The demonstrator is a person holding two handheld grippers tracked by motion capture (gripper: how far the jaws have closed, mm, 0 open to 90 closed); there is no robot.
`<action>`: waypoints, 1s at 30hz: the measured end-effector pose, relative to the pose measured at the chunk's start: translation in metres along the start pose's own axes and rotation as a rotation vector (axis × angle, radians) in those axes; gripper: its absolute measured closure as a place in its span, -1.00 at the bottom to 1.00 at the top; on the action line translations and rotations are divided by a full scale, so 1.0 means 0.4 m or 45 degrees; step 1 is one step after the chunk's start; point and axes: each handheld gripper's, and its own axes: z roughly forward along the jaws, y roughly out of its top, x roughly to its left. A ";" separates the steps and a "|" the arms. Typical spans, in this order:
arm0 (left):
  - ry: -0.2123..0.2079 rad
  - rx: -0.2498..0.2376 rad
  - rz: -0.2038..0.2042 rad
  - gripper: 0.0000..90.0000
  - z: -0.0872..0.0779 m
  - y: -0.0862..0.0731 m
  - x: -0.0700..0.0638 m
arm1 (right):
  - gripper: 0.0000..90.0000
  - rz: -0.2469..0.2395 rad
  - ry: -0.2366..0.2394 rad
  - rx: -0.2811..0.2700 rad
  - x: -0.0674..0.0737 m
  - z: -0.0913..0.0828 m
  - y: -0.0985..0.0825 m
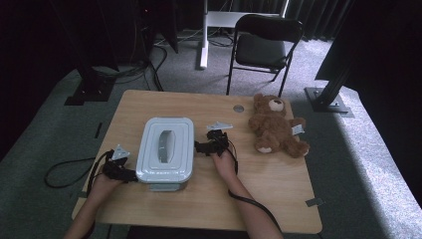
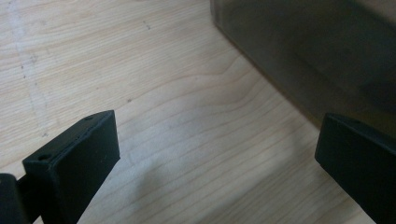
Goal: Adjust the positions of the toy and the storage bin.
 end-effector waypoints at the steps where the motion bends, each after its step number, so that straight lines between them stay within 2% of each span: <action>1: -0.004 -0.003 -0.004 -0.99 0.001 0.001 0.000 | -0.72 -0.012 -0.007 0.015 0.004 0.007 0.004; 3: -0.024 -0.007 0.006 -0.99 0.005 0.006 -0.007 | -0.72 -0.011 -0.009 0.020 0.009 0.019 0.007; 7: -0.006 0.007 0.019 -0.99 0.010 0.012 -0.011 | -0.71 0.011 0.007 0.025 0.004 0.030 0.010; 10: 0.003 0.020 0.041 -0.99 0.010 0.017 -0.016 | -0.70 0.035 0.044 0.060 -0.003 0.037 0.011; 12: -0.001 0.024 0.041 -0.99 0.010 0.021 -0.021 | -0.70 0.033 0.085 0.083 -0.006 0.044 0.010; 13: -0.001 0.024 0.041 -0.99 0.010 0.021 -0.021 | -0.70 0.027 0.086 0.087 -0.004 0.046 0.010; 14: -0.014 0.030 0.016 -0.99 0.012 0.025 -0.027 | -0.70 0.005 0.096 0.067 -0.001 0.046 0.010; 18: -0.001 0.056 0.054 -0.99 0.016 0.032 -0.047 | -0.64 0.021 0.150 0.038 -0.002 0.046 0.012; 20: 0.007 0.058 0.066 -0.99 0.015 0.033 -0.051 | -0.64 0.020 0.177 0.041 -0.006 0.046 0.015; 27: 0.002 0.072 0.070 -0.99 0.013 0.041 -0.079 | -0.59 0.013 0.216 0.065 -0.021 0.042 0.002; 30: -0.023 0.075 0.074 -0.99 0.016 0.043 -0.101 | -0.59 0.009 0.235 0.071 -0.030 0.033 -0.007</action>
